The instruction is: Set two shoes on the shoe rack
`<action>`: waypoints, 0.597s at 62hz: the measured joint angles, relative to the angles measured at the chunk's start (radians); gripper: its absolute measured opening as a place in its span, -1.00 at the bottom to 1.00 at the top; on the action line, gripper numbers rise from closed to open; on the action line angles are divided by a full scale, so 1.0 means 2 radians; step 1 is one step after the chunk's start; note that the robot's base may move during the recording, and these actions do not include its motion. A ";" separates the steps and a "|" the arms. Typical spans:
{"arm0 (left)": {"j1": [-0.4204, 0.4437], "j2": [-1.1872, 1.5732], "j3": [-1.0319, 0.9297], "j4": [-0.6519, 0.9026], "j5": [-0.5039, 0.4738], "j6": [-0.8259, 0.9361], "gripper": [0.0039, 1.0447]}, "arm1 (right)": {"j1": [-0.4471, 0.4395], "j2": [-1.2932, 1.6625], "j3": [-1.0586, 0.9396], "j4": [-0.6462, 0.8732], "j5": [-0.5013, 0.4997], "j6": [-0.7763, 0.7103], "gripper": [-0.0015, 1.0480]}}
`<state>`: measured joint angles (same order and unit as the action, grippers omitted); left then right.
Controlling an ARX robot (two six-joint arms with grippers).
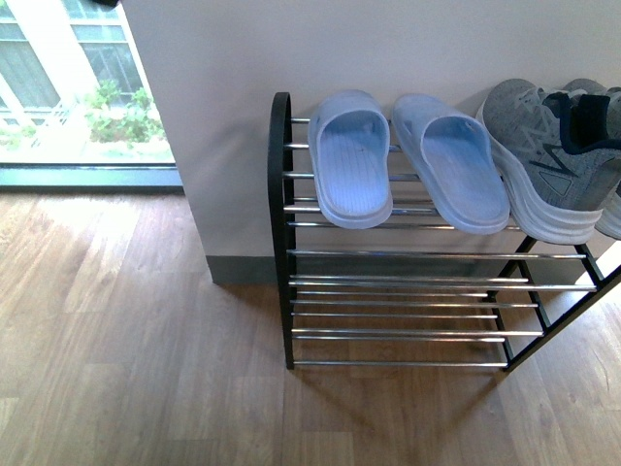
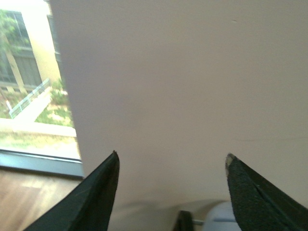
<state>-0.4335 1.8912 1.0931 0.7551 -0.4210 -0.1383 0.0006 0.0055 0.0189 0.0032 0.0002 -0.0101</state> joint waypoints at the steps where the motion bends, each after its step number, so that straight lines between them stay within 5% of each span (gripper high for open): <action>1: 0.006 -0.011 -0.027 0.026 0.005 0.014 0.11 | 0.000 0.000 0.000 0.000 0.000 0.000 0.82; 8: 0.038 -0.074 -0.147 0.105 0.031 0.045 -0.27 | 0.000 0.000 0.000 0.000 0.000 0.000 0.82; 21: 0.080 -0.172 -0.294 0.141 0.080 0.060 -0.99 | 0.000 0.000 0.000 0.000 0.000 0.000 0.82; 37: 0.122 -0.263 -0.392 0.146 0.118 0.062 -0.99 | 0.000 0.000 0.000 0.000 0.000 0.000 0.82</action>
<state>-0.1905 1.3651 0.3088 1.0470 -0.1848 -0.0139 0.0006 0.0055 0.0189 0.0032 -0.0002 -0.0105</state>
